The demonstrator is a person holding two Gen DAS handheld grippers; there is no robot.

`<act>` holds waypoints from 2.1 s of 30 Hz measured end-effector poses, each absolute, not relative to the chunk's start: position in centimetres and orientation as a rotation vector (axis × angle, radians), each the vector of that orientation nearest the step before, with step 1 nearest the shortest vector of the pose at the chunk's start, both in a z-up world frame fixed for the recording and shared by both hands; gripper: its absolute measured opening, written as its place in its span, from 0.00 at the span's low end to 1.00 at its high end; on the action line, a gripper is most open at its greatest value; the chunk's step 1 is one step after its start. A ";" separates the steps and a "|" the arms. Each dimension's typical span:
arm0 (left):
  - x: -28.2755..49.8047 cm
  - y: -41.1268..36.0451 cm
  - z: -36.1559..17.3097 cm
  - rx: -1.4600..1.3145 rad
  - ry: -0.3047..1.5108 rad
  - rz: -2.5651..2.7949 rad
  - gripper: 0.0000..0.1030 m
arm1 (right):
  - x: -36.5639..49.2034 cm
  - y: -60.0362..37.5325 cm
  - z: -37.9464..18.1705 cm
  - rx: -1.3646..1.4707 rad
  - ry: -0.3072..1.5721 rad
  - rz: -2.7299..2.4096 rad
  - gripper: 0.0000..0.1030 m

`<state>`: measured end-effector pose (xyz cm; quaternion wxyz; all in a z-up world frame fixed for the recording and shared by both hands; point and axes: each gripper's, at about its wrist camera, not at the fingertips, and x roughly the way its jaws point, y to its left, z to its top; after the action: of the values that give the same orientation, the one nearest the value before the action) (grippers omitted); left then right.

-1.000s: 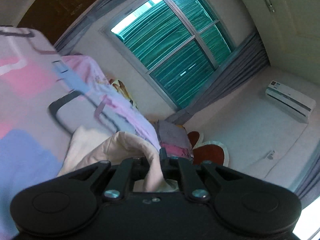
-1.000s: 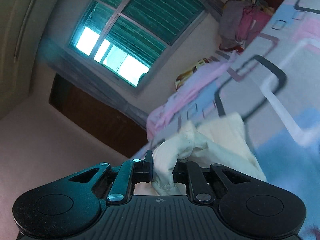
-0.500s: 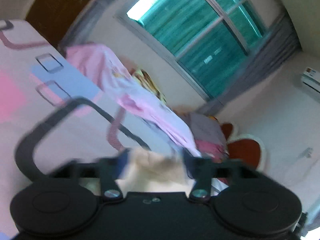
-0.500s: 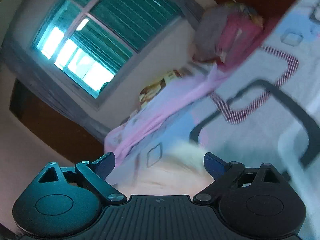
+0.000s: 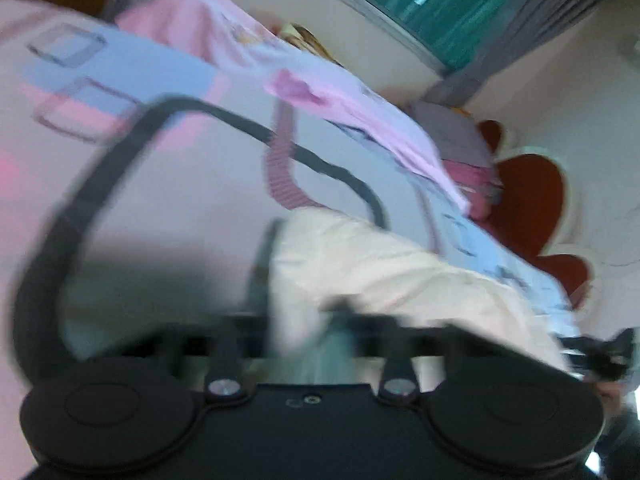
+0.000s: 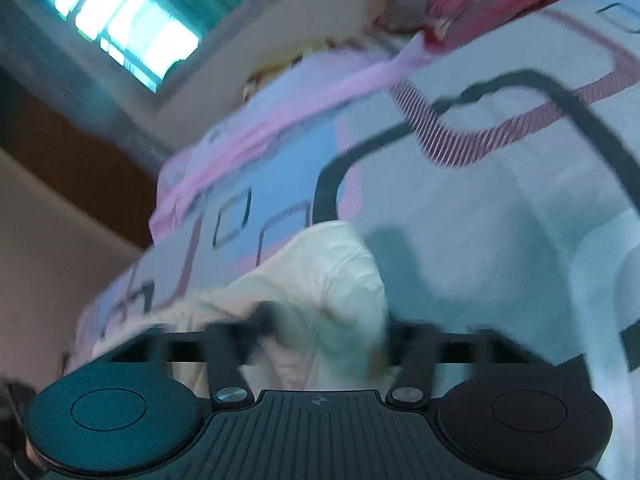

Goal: Fold large clothes

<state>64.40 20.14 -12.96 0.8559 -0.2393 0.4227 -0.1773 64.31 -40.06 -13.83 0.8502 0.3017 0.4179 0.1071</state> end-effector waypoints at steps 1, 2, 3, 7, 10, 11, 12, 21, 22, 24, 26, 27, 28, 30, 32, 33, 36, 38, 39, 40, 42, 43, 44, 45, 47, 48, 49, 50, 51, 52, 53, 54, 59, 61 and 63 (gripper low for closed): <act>64.3 19.9 -12.7 -0.490 0.869 -0.377 0.05 | 64.0 -39.7 -13.5 0.597 0.853 0.229 0.19; 64.0 19.8 -12.4 -0.480 0.838 -0.384 0.04 | 63.4 -39.5 -12.8 0.578 0.810 0.237 0.12; 63.7 19.9 -11.9 -0.487 0.798 -0.385 0.03 | 63.0 -39.7 -12.3 0.578 0.774 0.235 0.10; 62.8 20.3 -9.9 -0.514 0.645 -0.408 0.03 | 61.8 -40.0 -9.8 0.571 0.641 0.231 0.08; 63.5 20.0 -9.7 -0.511 0.633 -0.412 0.03 | 62.9 -39.4 -9.9 0.540 0.650 0.191 0.08; 64.0 19.8 -10.4 -0.497 0.666 -0.393 0.03 | 63.5 -39.3 -10.8 0.539 0.693 0.164 0.08; 64.7 19.4 -11.5 -0.480 0.717 -0.365 0.03 | 64.1 -39.0 -12.3 0.537 0.759 0.137 0.08; 65.0 19.5 -14.6 -0.509 0.801 -0.295 0.26 | 64.0 -39.8 -15.5 0.630 0.863 0.038 0.34; 64.7 20.2 -14.4 -0.536 0.789 -0.275 0.42 | 63.5 -40.0 -14.8 0.603 0.847 -0.007 0.73; 63.2 21.4 -13.0 -0.557 0.736 -0.195 0.62 | 61.8 -39.8 -12.4 0.519 0.756 -0.052 0.88; 61.2 21.3 -10.9 -0.500 0.670 -0.169 0.60 | 60.1 -38.7 -10.5 0.449 0.717 -0.002 0.87; 60.2 20.6 -9.7 -0.473 0.639 -0.183 0.59 | 59.3 -37.8 -9.7 0.407 0.698 0.021 0.86; 59.1 19.5 -8.8 -0.448 0.608 -0.211 0.58 | 58.4 -36.3 -8.8 0.351 0.672 0.056 0.79; 56.8 16.2 -7.2 -0.367 0.574 -0.263 0.56 | 57.1 -33.4 -7.7 0.279 0.643 0.098 0.75; 54.5 12.1 -6.2 -0.274 0.548 -0.300 0.57 | 55.4 -29.9 -6.8 0.238 0.613 0.153 0.75; 53.8 10.0 -6.1 -0.242 0.545 -0.315 0.57 | 54.7 -28.2 -6.4 0.211 0.598 0.176 0.75; 53.1 4.4 -6.5 -0.132 0.576 -0.374 0.57 | 54.8 -23.1 -6.1 0.087 0.588 0.222 0.75; 53.6 1.7 -7.4 -0.070 0.610 -0.396 0.57 | 55.8 -20.7 -7.1 0.000 0.613 0.212 0.75; 53.8 0.5 -7.9 -0.050 0.620 -0.398 0.57 | 56.3 -19.9 -7.9 -0.006 0.634 0.214 0.75; 54.2 -0.1 -8.6 -0.044 0.638 -0.404 0.57 | 56.9 -19.6 -8.8 0.004 0.658 0.223 0.75; 54.9 -1.0 -10.0 -0.006 0.664 -0.386 0.57 | 58.1 -19.1 -11.1 -0.022 0.708 0.208 0.76; 55.4 -1.0 -10.9 -0.002 0.681 -0.376 0.59 | 58.5 -19.1 -12.1 -0.025 0.728 0.203 0.76; 55.7 -0.8 -11.4 -0.011 0.693 -0.370 0.60 | 58.8 -19.3 -12.8 -0.004 0.739 0.205 0.76; 55.7 -0.7 -11.9 -0.017 0.695 -0.367 0.60 | 58.9 -19.6 -13.2 0.007 0.742 0.205 0.76; 55.4 -0.8 -12.4 0.003 0.689 -0.361 0.60 | 59.2 -19.9 -13.9 0.009 0.742 0.200 0.76; 55.2 -0.9 -12.6 0.019 0.682 -0.356 0.60 | 59.3 -19.9 -14.1 0.005 0.740 0.196 0.76; 55.0 -1.1 -12.8 0.031 0.677 -0.351 0.60 | 59.2 -19.8 -14.3 -0.002 0.738 0.193 0.76; 55.0 -1.2 -12.9 0.038 0.677 -0.346 0.60 | 59.2 -19.8 -14.4 -0.009 0.741 0.191 0.76; 55.0 -1.4 -12.9 0.040 0.681 -0.346 0.60 | 59.3 -19.9 -14.5 -0.011 0.745 0.190 0.76; 54.9 -1.3 -12.7 0.037 0.686 -0.348 0.60 | 59.3 -20.2 -14.3 -0.007 0.747 0.187 0.76; 54.8 -1.2 -12.2 0.036 0.688 -0.343 0.59 | 58.6 -20.6 -13.5 0.007 0.735 0.174 0.76; 54.2 -1.1 -11.6 0.042 0.685 -0.334 0.59 | 57.7 -21.2 -12.7 0.032 0.706 0.174 0.76; 48.2 1.7 -9.0 0.046 0.582 -0.286 0.65 | 50.9 -23.6 -9.5 0.101 0.600 0.197 0.76; 46.5 2.7 -9.2 0.035 0.599 -0.254 0.63 | 49.0 -24.2 -9.8 0.112 0.606 0.199 0.76; 45.7 3.2 -9.8 0.041 0.611 -0.226 0.63 | 48.2 -23.9 -10.3 0.090 0.617 0.205 0.76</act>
<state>45.67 3.15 -9.79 0.9472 0.0203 0.3000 -0.1110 48.20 -23.95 -10.34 0.9467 0.0444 0.3028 0.1007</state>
